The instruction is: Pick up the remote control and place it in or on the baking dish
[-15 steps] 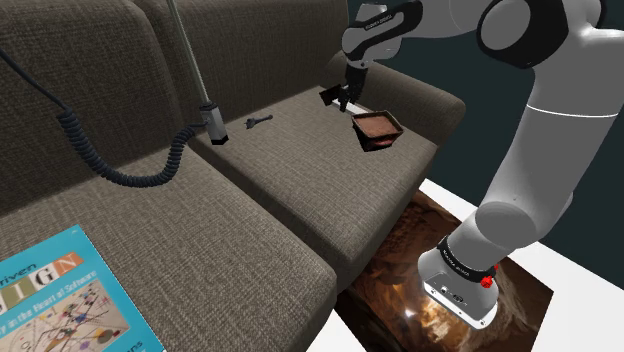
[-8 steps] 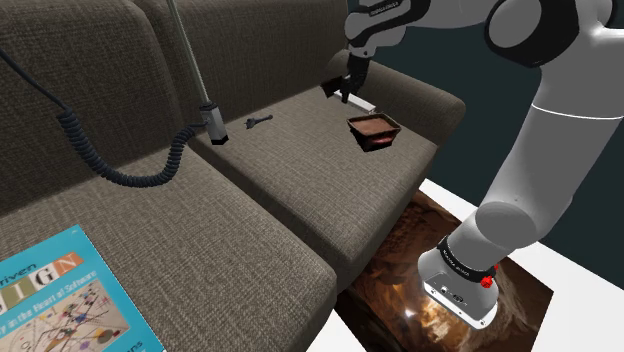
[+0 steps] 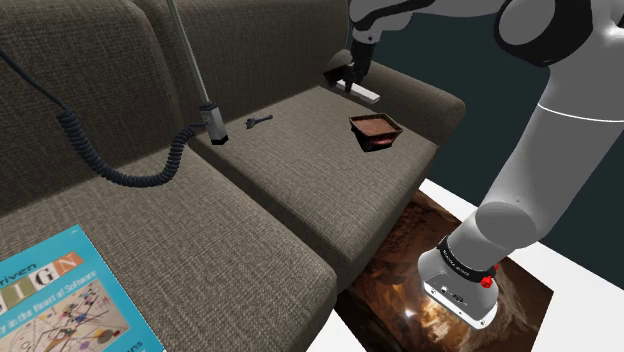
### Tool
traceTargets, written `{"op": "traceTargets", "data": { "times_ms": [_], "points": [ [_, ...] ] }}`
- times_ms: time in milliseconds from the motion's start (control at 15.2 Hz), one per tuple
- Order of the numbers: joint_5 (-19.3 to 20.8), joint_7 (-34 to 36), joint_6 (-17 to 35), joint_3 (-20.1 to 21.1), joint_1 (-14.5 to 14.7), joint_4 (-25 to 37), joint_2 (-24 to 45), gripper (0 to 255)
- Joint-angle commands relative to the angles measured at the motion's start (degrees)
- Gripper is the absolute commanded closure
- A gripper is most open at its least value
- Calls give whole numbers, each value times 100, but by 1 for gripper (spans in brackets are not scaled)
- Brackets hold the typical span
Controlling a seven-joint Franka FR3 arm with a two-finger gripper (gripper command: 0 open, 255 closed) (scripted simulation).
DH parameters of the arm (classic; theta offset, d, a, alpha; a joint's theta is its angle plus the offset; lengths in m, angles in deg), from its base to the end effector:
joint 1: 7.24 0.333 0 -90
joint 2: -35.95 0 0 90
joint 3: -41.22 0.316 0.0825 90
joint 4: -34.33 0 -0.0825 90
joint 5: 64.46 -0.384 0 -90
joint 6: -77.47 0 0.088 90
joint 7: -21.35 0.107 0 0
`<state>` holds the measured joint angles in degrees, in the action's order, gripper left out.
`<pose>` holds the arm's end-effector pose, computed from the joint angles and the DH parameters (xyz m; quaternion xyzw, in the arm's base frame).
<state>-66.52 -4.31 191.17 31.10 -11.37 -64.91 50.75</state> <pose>0.6148 -0.1455 0.4311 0.9955 0.0950 -0.0029 0.0053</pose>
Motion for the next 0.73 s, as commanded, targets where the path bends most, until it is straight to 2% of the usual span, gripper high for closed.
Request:
{"op": "traceTargets", "data": {
  "times_ms": [0,660],
  "points": [
    [3,2,-149,-2,-2,141,-9,255],
    [29,15,-879,-13,-5,757,-125,255]
  ]
}}
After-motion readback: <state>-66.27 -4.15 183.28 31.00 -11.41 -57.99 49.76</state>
